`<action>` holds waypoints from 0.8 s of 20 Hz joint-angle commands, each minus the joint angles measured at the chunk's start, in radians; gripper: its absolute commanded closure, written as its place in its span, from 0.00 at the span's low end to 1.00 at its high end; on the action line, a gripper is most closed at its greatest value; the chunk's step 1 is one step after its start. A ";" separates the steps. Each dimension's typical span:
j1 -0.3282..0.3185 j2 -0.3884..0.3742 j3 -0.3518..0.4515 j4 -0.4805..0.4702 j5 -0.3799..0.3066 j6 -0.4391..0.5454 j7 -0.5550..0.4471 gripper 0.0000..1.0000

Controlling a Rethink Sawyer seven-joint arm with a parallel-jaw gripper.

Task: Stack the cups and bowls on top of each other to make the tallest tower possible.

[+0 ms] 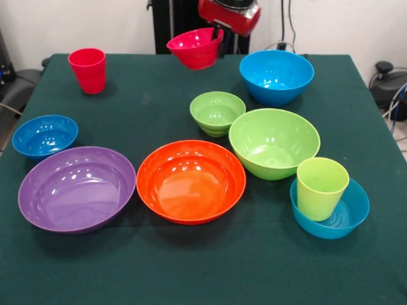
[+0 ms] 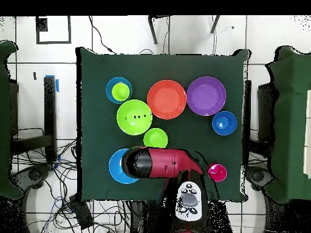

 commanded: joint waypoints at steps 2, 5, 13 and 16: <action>0.071 0.051 0.033 -0.290 0.129 0.236 0.201 1.00; 0.103 0.095 0.005 -0.373 0.163 0.280 0.251 1.00; 0.140 0.170 -0.029 -0.537 0.253 0.366 0.291 1.00; 0.137 0.199 -0.027 -0.586 0.273 0.370 0.281 1.00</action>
